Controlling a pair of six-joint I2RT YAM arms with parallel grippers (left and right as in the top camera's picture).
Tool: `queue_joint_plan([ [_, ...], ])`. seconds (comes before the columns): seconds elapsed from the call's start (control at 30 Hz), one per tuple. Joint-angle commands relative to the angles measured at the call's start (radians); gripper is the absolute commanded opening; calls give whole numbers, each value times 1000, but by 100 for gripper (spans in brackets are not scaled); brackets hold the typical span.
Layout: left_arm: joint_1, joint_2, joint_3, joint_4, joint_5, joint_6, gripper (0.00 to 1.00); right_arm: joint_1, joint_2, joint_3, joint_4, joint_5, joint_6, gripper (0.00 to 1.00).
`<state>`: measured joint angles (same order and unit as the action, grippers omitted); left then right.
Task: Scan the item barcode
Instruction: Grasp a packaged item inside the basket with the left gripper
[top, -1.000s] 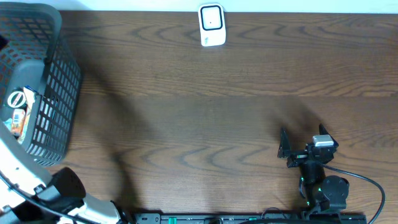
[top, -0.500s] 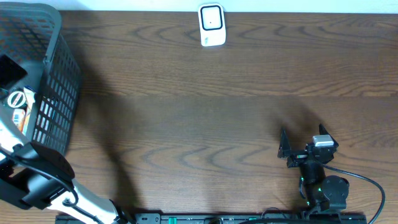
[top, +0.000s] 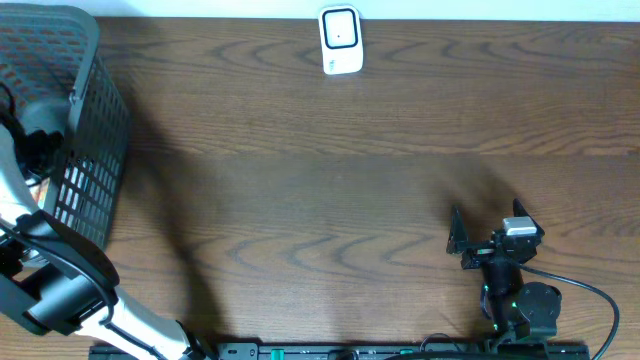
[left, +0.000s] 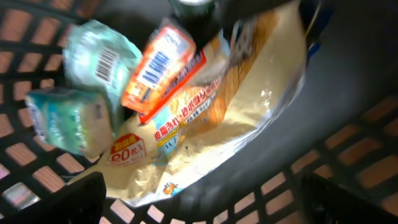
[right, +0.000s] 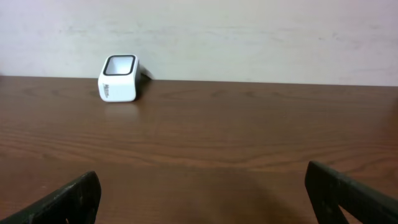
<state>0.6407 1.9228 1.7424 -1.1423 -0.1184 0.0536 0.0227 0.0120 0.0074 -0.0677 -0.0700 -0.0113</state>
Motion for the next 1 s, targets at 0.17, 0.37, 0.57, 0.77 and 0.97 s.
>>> queue_joint_plan([
  [0.17,34,10,-111,44,-5,125,99,-2,-5,-1,-4,8,-5,99],
  [0.37,39,27,-123,54,40,158,95,-2,-5,-1,-4,8,-5,99],
  [0.57,39,36,-134,84,40,161,90,-2,-5,-1,-4,8,-5,99],
  [0.77,39,37,-201,137,40,164,90,-2,-5,-1,-4,8,-5,99],
  [0.97,39,37,-259,187,40,164,90,-2,-5,-1,-4,8,-5,99],
])
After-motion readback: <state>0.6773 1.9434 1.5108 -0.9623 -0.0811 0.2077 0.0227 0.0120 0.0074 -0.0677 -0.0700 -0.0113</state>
